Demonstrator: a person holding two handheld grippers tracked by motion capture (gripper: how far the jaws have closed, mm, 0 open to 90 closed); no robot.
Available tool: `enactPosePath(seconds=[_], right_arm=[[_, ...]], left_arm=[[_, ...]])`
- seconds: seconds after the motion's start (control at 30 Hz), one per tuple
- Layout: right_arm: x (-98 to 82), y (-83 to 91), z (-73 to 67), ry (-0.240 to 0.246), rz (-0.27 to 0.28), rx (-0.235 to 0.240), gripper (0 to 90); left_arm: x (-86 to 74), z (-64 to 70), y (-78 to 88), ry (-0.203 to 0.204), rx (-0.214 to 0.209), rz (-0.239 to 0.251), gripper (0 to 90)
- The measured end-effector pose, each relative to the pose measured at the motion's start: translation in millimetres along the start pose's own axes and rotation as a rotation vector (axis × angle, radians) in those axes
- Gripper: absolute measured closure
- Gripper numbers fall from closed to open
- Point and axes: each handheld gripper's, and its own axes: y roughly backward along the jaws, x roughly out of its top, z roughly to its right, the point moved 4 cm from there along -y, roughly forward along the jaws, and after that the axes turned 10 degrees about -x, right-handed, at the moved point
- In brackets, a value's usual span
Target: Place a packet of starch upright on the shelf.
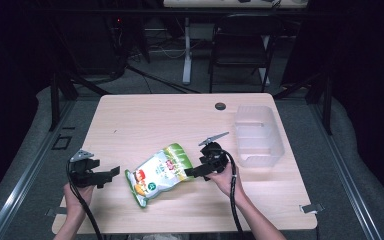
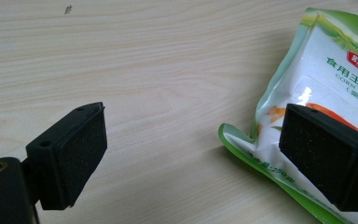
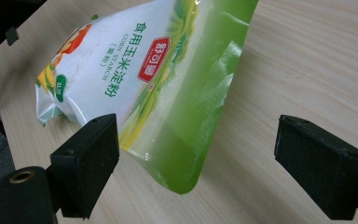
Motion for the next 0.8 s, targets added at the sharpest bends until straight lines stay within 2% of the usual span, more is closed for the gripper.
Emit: enactPosePath(seconds=[0.17,0.27,0.33,0.43,0.47,0.5,0.57,0.6,0.67,0.7,0.77,0.8], right_arm=[[6.9,-10.2,-2.9,0.004,-0.021,0.008,13.6],[8.5,-15.5,-2.6,0.002,-0.03,0.006,14.0],[9.9,-22.9,-4.5,-0.016,-0.04,0.033,16.9],[9.7,-25.2,-6.4,-0.025,-0.047,0.044,20.7],[9.3,-26.1,-6.8,-0.014,-0.054,0.049,25.3],[9.0,-27.6,-8.7,-0.02,-0.061,0.056,35.2],[8.6,-28.3,-9.8,-0.019,-0.065,0.055,38.4],[7.7,-27.8,-9.8,-0.012,-0.074,0.024,45.1],[6.3,-25.0,-9.0,-0.017,-0.06,0.006,56.6],[5.1,-22.0,-7.6,-0.018,-0.054,-0.011,68.9],[3.0,-18.6,-6.6,-0.027,-0.039,-0.013,77.1],[3.0,-18.6,-6.6,-0.027,-0.039,-0.013,77.1]], left_arm=[[-0.5,-1.4,-1.3,0.012,-0.004,0.002,7.6],[-0.5,-0.6,-0.4,0.004,-0.006,-0.013,7.6],[-0.5,0.6,-0.5,-0.005,-0.008,-0.015,7.7],[-0.8,0.2,-1.4,-0.003,-0.008,-0.006,8.0],[-0.9,-0.5,-1.5,0.002,-0.007,-0.006,8.0],[-1.1,-1.0,-0.6,0.006,-0.011,-0.016,8.0],[-1.1,-0.6,-0.3,0.004,-0.01,-0.016,8.1],[-1.0,-0.2,-1.3,0.002,-0.004,-0.001,8.3],[-1.2,0.4,-0.2,-0.007,-0.008,-0.025,8.6],[-1.3,0.4,-1.2,-0.006,-0.005,-0.018,8.9],[-1.5,0.2,-2.8,-0.004,-0.005,-0.023,9.4],[-1.5,0.2,-2.8,-0.004,-0.005,-0.023,9.5]])
